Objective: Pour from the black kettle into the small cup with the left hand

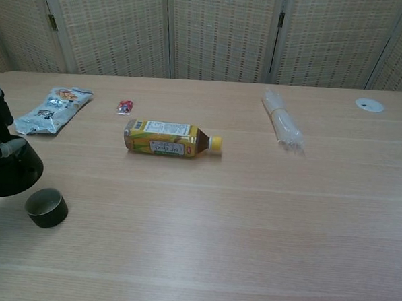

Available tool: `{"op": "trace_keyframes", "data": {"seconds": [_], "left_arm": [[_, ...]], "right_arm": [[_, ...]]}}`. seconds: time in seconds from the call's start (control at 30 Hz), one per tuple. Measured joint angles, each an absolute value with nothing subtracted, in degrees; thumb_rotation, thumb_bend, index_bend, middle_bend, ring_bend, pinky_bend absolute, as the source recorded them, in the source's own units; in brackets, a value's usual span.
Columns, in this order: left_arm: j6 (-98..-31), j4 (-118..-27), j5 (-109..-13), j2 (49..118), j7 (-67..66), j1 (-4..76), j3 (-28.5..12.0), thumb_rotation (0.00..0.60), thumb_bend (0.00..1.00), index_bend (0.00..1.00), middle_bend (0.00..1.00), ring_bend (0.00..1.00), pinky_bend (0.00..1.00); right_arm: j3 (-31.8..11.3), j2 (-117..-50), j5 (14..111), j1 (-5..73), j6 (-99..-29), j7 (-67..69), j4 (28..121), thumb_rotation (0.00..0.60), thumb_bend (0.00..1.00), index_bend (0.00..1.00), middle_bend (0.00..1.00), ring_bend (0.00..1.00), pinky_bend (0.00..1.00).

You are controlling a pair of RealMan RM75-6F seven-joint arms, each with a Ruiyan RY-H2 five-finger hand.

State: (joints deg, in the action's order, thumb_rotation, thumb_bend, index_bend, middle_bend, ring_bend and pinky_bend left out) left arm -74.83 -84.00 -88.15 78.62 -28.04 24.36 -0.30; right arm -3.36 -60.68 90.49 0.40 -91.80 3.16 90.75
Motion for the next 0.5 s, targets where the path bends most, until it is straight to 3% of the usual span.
{"op": "trace_keyframes", "data": {"seconds": [0.2, 0.5], "left_arm": [[-75.3, -84.1, -88.8, 79.2, -29.7, 24.0, -0.4, 0.489, 0.47, 1.0, 1.0, 0.86, 0.5], [-75.5, -84.6, -89.4, 79.5, -31.1, 23.6, -0.4, 0.504, 0.47, 1.0, 1.0, 0.86, 0.5]], "right_arm": [[-3.3, -60.7, 90.6, 0.3, -92.0, 3.5, 90.6, 0.6, 0.17, 0.22, 0.22, 0.31, 0.1], [-3.2, -60.7, 90.6, 0.1, -92.3, 3.8, 90.4, 0.6, 0.17, 0.22, 0.23, 0.31, 0.1]]}}
